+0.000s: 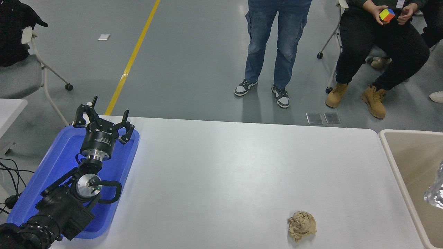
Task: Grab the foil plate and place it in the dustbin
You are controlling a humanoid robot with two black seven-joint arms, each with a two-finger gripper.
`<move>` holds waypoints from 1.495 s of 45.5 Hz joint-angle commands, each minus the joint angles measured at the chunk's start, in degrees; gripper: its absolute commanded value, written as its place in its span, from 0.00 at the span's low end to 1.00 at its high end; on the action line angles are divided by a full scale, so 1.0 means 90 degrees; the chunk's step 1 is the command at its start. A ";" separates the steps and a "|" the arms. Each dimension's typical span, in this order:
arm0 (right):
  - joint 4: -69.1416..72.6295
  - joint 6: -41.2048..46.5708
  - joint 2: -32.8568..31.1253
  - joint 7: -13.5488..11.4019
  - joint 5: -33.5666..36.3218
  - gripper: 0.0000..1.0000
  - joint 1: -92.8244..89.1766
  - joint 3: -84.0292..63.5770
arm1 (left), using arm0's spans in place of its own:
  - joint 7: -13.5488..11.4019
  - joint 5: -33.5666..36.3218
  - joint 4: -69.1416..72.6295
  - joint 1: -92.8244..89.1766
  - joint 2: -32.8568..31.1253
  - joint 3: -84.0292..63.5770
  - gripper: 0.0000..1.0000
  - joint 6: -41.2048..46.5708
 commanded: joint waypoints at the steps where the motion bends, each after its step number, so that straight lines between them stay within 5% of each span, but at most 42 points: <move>1: 0.0017 -0.0292 0.0043 0.0003 0.0004 0.99 0.0058 -0.0008 | 0.0007 0.0001 0.0000 -0.0009 0.0000 0.0000 1.00 0.0002; 19: 0.0329 -0.0165 -0.0006 0.0003 -0.0045 1.00 0.1561 -0.0057 | 0.0007 -0.0009 0.0000 -0.0009 0.0000 0.0000 1.00 -0.0008; 37: 0.2681 0.0049 0.0141 0.0003 -0.0114 1.00 0.4412 -0.1912 | -0.0003 0.0001 0.0000 -0.0009 0.0000 0.0000 1.00 -0.0008; 55: 0.4147 0.1768 0.0463 0.0003 -0.0114 1.00 0.6649 -0.2547 | 0.0007 0.0001 0.0000 -0.0009 0.0000 0.0000 1.00 0.0002; 68: 0.5807 0.2149 0.0795 -0.0007 -0.0114 1.00 0.7889 -0.3143 | 0.0007 0.0001 0.0000 -0.0009 0.0000 0.0000 1.00 0.0002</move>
